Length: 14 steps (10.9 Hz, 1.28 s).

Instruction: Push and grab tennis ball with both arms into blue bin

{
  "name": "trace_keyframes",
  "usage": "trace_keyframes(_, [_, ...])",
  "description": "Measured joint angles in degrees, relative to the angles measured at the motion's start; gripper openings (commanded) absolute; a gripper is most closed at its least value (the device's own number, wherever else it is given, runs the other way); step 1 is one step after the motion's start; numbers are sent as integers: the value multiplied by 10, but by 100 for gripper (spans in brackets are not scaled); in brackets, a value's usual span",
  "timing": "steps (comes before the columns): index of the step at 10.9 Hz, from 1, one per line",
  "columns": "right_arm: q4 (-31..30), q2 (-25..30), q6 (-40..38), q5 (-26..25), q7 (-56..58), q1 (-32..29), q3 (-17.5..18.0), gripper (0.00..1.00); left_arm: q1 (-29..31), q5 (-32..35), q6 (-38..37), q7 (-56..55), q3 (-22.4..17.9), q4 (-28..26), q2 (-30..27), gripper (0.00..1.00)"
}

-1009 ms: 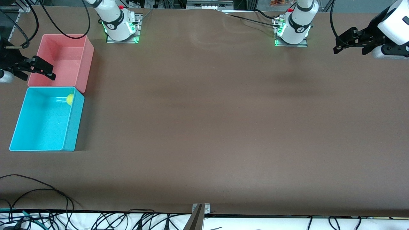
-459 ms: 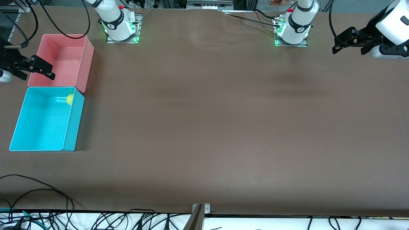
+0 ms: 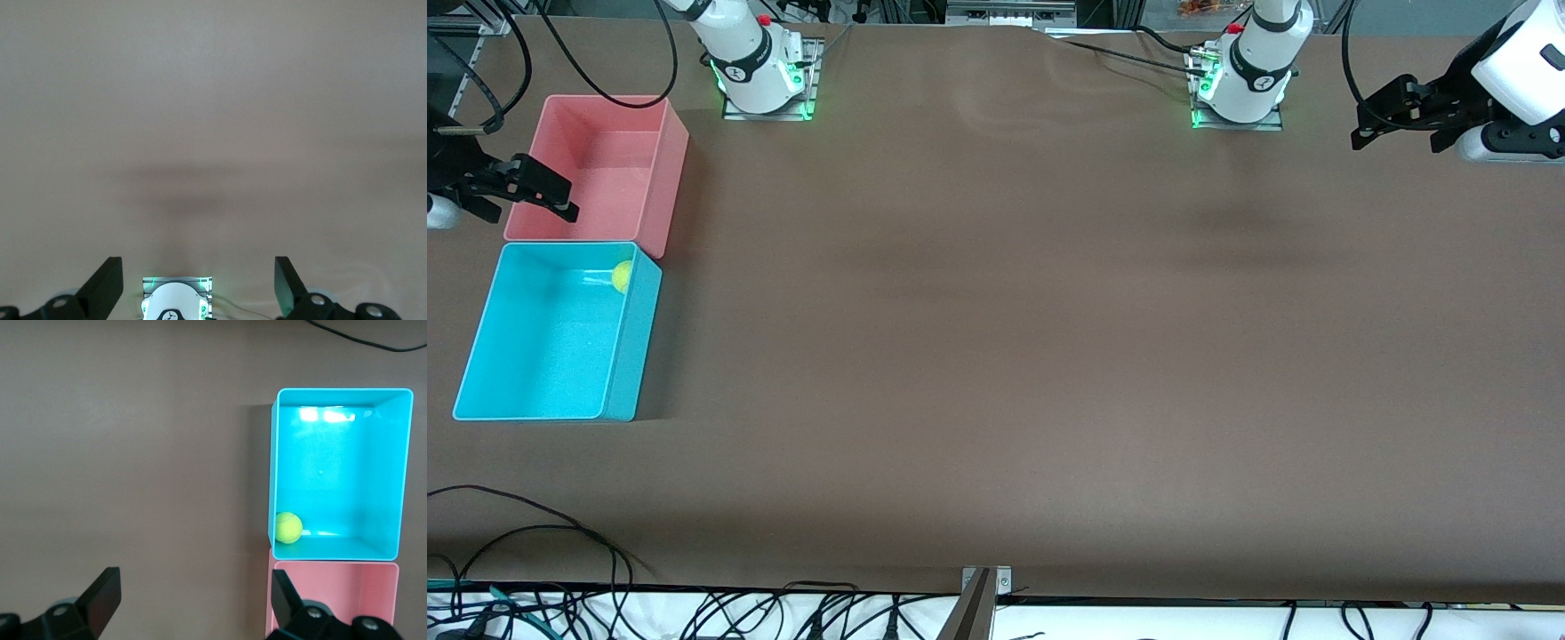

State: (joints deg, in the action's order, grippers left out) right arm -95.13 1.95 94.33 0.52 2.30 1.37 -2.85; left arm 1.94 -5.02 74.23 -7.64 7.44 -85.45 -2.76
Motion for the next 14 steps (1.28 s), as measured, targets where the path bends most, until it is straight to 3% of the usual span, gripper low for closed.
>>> trace_keyframes(14, [0,-3,0,0,2,0,-10,100,0,0,0,0,0,0,0,100])
